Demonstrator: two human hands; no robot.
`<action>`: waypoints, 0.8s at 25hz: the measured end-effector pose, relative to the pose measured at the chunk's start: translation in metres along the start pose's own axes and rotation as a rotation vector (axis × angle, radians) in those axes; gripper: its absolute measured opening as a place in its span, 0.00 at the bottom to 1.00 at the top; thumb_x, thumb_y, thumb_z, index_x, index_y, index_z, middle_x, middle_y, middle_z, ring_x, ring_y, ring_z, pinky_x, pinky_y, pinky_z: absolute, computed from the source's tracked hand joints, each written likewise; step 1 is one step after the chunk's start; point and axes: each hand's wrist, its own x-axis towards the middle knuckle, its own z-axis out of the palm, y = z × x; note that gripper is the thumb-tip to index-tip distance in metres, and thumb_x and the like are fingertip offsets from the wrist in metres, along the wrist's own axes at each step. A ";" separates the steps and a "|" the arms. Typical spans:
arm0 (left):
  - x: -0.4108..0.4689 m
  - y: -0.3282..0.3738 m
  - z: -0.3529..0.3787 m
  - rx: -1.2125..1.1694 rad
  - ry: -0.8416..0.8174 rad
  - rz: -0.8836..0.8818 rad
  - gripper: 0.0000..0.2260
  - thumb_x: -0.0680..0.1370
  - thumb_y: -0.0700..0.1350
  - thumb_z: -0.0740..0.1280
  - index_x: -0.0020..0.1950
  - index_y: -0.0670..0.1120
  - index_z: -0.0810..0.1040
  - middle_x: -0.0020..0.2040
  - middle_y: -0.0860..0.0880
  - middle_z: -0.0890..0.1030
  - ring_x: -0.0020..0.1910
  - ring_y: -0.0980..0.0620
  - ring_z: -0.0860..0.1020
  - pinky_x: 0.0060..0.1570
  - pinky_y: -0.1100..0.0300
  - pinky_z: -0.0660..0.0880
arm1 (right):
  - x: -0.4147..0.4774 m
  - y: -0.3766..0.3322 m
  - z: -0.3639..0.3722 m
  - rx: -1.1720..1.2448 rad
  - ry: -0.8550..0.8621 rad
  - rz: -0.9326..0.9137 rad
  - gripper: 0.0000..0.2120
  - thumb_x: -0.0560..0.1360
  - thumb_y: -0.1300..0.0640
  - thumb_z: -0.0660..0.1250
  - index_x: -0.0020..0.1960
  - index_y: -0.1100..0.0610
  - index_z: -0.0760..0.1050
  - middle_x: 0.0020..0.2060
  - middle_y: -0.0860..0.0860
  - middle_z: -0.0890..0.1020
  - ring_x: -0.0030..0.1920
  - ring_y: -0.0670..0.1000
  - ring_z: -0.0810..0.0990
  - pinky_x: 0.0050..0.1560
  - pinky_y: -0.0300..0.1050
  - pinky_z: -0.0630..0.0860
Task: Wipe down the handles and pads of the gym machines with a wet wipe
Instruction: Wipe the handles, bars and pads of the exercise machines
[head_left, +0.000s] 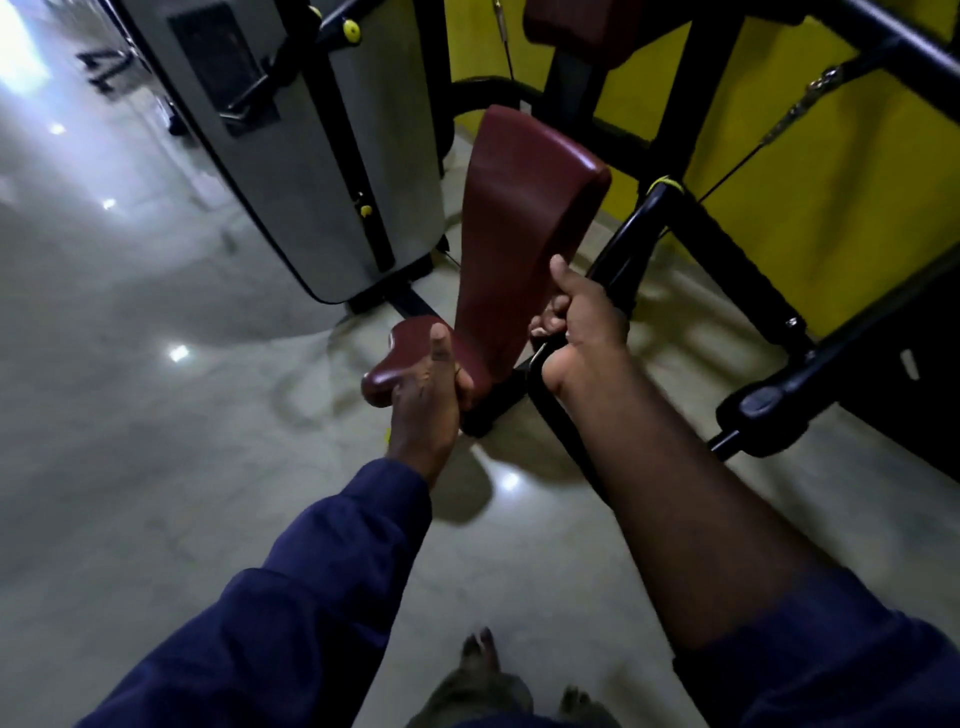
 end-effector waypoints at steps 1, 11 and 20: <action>0.006 0.000 0.001 0.006 -0.014 0.014 0.37 0.82 0.72 0.48 0.36 0.43 0.77 0.35 0.41 0.81 0.38 0.39 0.81 0.51 0.38 0.80 | -0.005 0.005 0.002 -0.029 0.052 -0.096 0.14 0.74 0.59 0.78 0.46 0.56 0.71 0.25 0.49 0.70 0.20 0.46 0.64 0.24 0.37 0.64; 0.054 0.057 0.039 -0.039 -0.215 0.136 0.35 0.77 0.77 0.51 0.39 0.47 0.78 0.39 0.42 0.83 0.41 0.37 0.81 0.47 0.38 0.80 | -0.011 -0.031 0.006 -0.101 0.148 -0.084 0.20 0.70 0.54 0.81 0.54 0.58 0.74 0.40 0.52 0.81 0.31 0.49 0.78 0.31 0.43 0.79; 0.069 0.115 0.104 -0.196 -0.222 0.039 0.29 0.83 0.69 0.52 0.50 0.45 0.76 0.41 0.46 0.79 0.32 0.53 0.75 0.29 0.61 0.71 | 0.002 -0.099 -0.057 -0.546 0.151 -1.115 0.12 0.82 0.66 0.62 0.64 0.61 0.75 0.59 0.56 0.81 0.57 0.54 0.81 0.58 0.43 0.75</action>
